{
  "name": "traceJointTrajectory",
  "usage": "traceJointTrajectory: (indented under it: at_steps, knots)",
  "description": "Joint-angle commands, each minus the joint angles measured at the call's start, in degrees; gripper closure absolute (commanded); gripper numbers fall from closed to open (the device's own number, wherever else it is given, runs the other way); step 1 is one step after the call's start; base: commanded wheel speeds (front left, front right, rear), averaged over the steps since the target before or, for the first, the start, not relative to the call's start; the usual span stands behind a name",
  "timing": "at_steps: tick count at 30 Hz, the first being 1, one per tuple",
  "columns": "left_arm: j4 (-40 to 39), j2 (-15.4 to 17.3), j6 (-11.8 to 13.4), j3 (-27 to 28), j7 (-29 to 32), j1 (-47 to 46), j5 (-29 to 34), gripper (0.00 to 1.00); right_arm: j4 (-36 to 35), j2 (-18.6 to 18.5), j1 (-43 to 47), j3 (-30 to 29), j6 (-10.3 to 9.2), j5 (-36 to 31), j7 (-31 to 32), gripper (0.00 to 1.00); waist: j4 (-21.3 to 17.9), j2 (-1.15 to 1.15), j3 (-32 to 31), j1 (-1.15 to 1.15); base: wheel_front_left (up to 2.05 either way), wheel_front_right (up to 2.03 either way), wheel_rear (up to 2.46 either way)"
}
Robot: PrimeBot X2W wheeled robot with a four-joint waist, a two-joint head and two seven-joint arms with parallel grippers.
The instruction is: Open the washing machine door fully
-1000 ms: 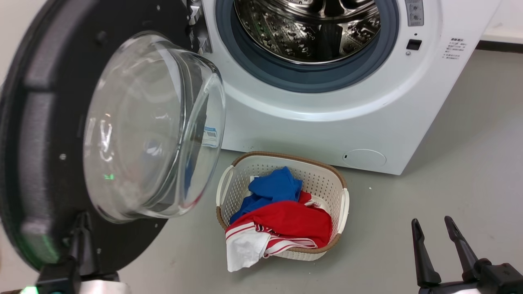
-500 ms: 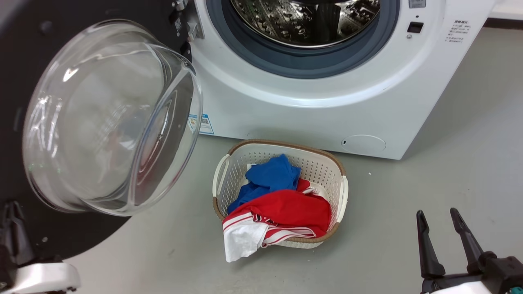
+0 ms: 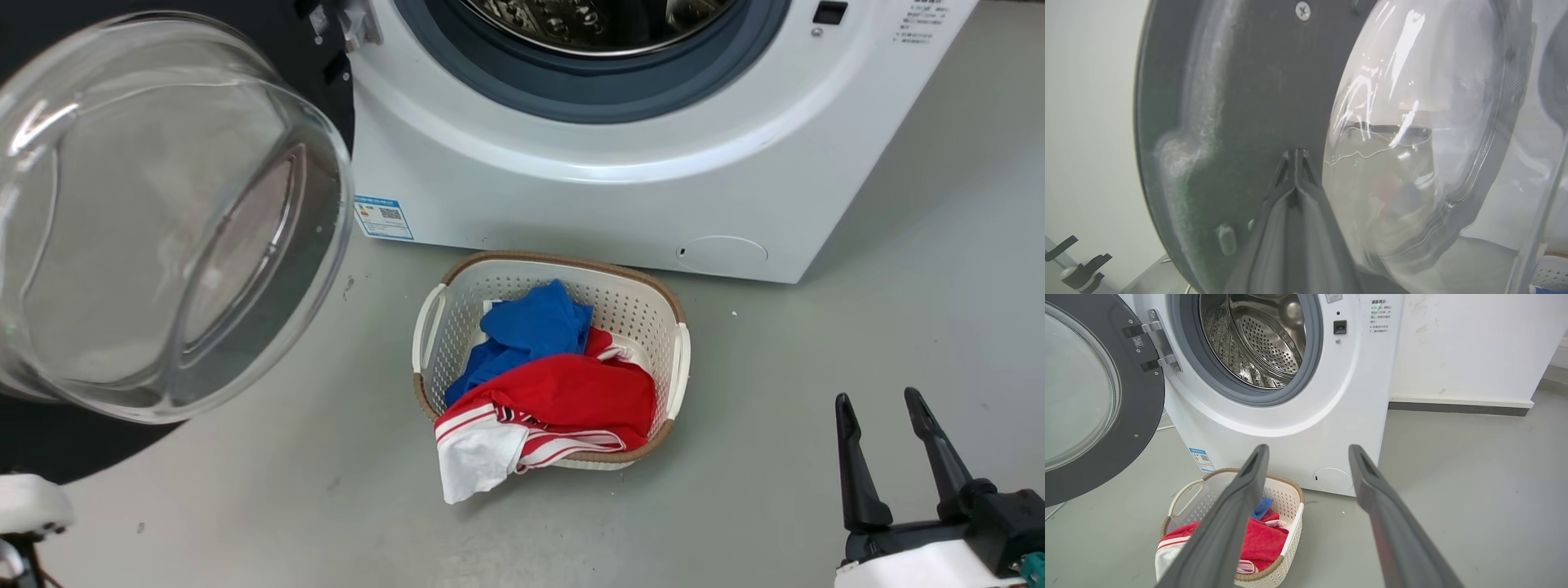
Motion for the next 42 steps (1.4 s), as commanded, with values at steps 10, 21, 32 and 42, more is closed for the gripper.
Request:
traceJointTrajectory:
  at_steps: [10,21,32,42]
  knots:
    - [7.94,3.96,-2.47,6.31,0.17,-5.69,-1.75,1.0,-0.81,0.12,-1.84,-0.88,-0.01,-0.96,-0.1,0.0,-1.02,0.0,2.91,0.0,0.0,0.0,0.0]
    - [15.9,8.01,-6.46,10.38,0.16,-12.14,-0.84,1.0,-0.91,0.12,-3.12,-0.72,-0.01,-1.47,-0.1,0.0,-1.02,0.0,4.82,0.0,0.0,0.0,0.0]
    - [18.69,8.65,-9.08,11.99,0.15,-13.87,1.8,1.0,-0.25,0.12,-2.88,-0.53,-0.01,-0.99,-0.1,0.0,-1.76,0.0,3.52,0.0,0.0,0.0,0.0]
    - [7.76,4.19,-10.93,10.31,0.14,-8.49,5.51,1.0,-0.21,0.12,-0.38,-0.82,-0.01,0.29,-0.1,0.0,-2.04,0.0,-2.11,0.0,0.0,0.0,0.0]
